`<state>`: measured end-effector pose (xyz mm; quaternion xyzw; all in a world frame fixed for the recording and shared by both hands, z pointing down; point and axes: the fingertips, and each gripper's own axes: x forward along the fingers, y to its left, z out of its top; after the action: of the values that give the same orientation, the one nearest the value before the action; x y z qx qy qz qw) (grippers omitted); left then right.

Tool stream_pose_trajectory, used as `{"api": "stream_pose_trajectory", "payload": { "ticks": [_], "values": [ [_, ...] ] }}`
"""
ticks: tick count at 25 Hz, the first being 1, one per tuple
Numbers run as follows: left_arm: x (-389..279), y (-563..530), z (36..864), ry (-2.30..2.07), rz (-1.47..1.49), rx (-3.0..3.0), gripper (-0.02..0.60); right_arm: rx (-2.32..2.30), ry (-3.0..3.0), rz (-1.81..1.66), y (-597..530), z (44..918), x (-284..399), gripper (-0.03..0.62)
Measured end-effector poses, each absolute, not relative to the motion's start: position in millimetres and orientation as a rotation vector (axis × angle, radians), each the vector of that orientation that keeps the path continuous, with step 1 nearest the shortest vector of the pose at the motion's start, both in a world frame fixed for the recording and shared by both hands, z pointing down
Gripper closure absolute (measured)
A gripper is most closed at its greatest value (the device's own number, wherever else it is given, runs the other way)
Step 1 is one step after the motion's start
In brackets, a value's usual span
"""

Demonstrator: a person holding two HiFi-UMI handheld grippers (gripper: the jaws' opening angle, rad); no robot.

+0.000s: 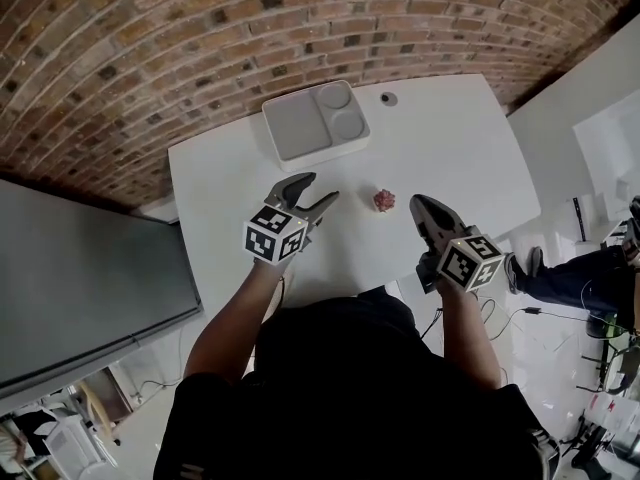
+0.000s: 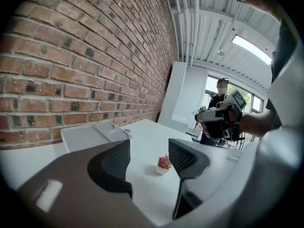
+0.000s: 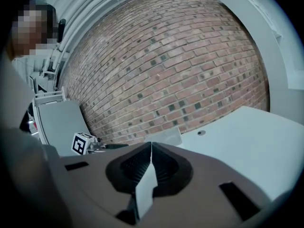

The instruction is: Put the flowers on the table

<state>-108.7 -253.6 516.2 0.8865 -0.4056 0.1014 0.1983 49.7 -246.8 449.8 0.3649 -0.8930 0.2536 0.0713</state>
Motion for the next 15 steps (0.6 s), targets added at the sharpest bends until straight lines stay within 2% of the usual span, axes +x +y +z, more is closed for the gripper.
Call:
{"api": "stream_pose_trajectory", "payload": {
  "ticks": [10, 15],
  "values": [
    [-165.2, -236.9, 442.1, -1.302, 0.103, 2.494, 0.483, 1.050, -2.711, 0.694, -240.3, 431.8, 39.3, 0.580],
    [-163.4, -236.6, 410.9, -1.345, 0.069, 2.520, 0.532, 1.083, -2.766, 0.628, -252.9, 407.0, 59.0, 0.580]
  ]
}}
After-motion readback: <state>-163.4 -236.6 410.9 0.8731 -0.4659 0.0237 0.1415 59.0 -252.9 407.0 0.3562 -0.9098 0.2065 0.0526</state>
